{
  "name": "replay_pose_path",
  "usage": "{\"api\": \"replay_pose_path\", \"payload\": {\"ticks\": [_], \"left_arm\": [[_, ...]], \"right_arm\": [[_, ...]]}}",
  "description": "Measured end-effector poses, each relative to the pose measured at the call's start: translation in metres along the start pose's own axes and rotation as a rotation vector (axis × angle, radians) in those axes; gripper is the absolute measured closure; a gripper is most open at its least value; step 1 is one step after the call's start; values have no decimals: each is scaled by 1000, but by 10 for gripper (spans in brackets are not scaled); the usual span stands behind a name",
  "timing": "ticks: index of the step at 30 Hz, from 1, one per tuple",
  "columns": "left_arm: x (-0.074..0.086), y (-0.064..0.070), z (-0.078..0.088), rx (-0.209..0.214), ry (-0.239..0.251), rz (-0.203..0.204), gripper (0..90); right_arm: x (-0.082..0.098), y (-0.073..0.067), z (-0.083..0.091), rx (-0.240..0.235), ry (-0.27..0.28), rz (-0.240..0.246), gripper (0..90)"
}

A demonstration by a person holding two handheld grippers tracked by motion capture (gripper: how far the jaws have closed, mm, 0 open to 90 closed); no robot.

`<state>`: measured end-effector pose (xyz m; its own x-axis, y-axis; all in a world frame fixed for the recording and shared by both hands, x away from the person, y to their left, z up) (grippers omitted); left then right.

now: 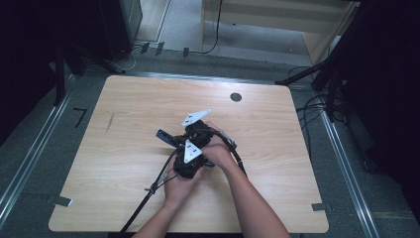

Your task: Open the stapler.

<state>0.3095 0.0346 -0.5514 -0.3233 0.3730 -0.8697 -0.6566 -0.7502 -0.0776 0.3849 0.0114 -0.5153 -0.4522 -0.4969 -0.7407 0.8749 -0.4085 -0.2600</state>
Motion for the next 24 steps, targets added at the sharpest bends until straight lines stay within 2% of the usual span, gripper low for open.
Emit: {"api": "replay_pose_path", "payload": {"ticks": [3, 5, 6, 8, 10, 16, 19, 24], "left_arm": [[0, -1, 0, -5, -5, 5, 900], [1, -1, 1, -8, -11, 4, 900], [1, -1, 1, -8, -5, 8, 900], [1, -1, 1, -8, -5, 9, 900], [1, -1, 1, -9, -4, 8, 900], [1, 0, 1, -11, -3, 6, 900], [1, 0, 1, -12, -4, 2, 900], [1, -1, 3, -14, 9, 12, 900]], "right_arm": [[1, -1, -5, 5, -40, 5, 900], [3, 0, -10, 27, -90, 23, 900], [4, 0, -11, 25, -91, 19, 900], [3, 2, -11, 7, -87, -16, 900], [4, 2, -10, 5, -87, -29, 900], [4, 2, -10, 3, -81, -13, 900], [5, 1, -9, 1, -81, -19, 900], [6, 2, -3, -19, -27, -52, 900]]}}
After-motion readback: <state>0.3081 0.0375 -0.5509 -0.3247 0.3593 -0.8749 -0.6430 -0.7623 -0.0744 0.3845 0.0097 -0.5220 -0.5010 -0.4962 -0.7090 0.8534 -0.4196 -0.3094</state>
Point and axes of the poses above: each handheld gripper's, and its own axes: z roughly backward along the jaws, x roughly out of its underside, y roughly to its right, the point moved 4 cm from there along -z, roughly forward along the jaws, and after that the axes turned 8 degrees about -z, right-handed, at the moved point
